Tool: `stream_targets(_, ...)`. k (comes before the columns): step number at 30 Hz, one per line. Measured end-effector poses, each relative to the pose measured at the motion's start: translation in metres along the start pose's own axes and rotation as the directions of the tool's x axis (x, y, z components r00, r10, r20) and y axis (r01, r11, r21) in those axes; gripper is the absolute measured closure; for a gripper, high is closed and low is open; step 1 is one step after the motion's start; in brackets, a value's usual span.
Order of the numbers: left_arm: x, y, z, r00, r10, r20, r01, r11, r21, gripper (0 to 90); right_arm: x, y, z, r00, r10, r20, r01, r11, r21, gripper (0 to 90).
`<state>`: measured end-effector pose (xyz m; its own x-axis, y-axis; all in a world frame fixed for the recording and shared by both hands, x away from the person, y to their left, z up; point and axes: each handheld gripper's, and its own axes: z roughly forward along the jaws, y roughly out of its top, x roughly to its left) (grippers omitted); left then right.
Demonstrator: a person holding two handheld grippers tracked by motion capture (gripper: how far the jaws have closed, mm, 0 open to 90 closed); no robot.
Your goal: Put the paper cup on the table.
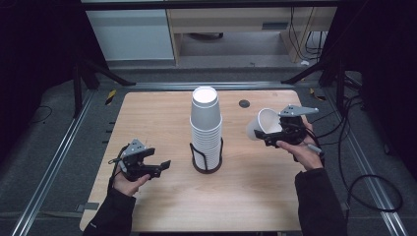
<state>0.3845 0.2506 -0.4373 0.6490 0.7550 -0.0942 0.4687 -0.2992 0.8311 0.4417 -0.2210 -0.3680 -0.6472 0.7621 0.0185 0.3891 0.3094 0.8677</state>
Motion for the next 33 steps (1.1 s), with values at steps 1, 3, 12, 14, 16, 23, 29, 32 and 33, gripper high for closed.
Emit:
stream_targets(1, 0.0, 0.0, 0.0, 1.0, -0.002, -0.005, 0.002, 1.0, 0.001, 16.1, -0.002, 0.0, 0.0, 1.0, 0.001, 0.009, -0.001, 1.0, 0.001, 11.0)
stream_targets(3, 0.001, 0.0, -0.001, 0.9999, -0.008, -0.016, 0.008, 1.0, 0.002, 16.1, -0.008, 0.001, 0.001, 0.9993, 0.012, 0.037, -0.012, 1.0, 0.011, 11.0)
stream_targets(12, 0.002, -0.001, -0.004, 0.9996, -0.008, -0.027, 0.008, 1.0, -0.001, 16.4, -0.037, -0.005, 0.005, 0.9771, 0.048, 0.207, -0.071, 0.992, 0.106, 11.0)
stream_targets(14, 0.002, 0.0, -0.004, 0.9996, -0.008, -0.026, 0.008, 1.0, -0.005, 16.4, -0.042, -0.009, 0.006, 0.9701, 0.051, 0.237, -0.083, 0.988, 0.13, 11.0)
stream_targets(16, 0.002, 0.0, -0.005, 0.9995, -0.004, -0.031, 0.004, 1.0, -0.005, 16.4, -0.046, -0.013, 0.007, 0.9651, 0.058, 0.255, -0.097, 0.985, 0.145, 11.0)
stream_targets(23, 0.003, 0.0, -0.005, 0.999, -0.005, -0.045, 0.005, 1.0, 0.004, 16.4, -0.053, -0.02, 0.012, 0.9555, 0.061, 0.289, -0.124, 0.971, 0.204, 10.9)
stream_targets(29, 0.004, 0.0, -0.005, 0.9988, -0.012, -0.048, 0.012, 0.9999, 0.0, 16.5, -0.057, -0.025, 0.015, 0.9487, 0.062, 0.31, -0.141, 0.961, 0.239, 10.8)
stream_targets(32, 0.004, 0.0, -0.005, 0.9988, -0.006, -0.048, 0.006, 1.0, 0.007, 16.5, -0.06, -0.032, 0.017, 0.9449, 0.058, 0.322, -0.149, 0.952, 0.268, 10.8)
stream_targets(33, 0.004, 0.0, -0.005, 0.9989, -0.005, -0.047, 0.006, 1.0, 0.008, 16.6, -0.061, -0.034, 0.018, 0.9434, 0.06, 0.326, -0.155, 0.949, 0.274, 10.8)
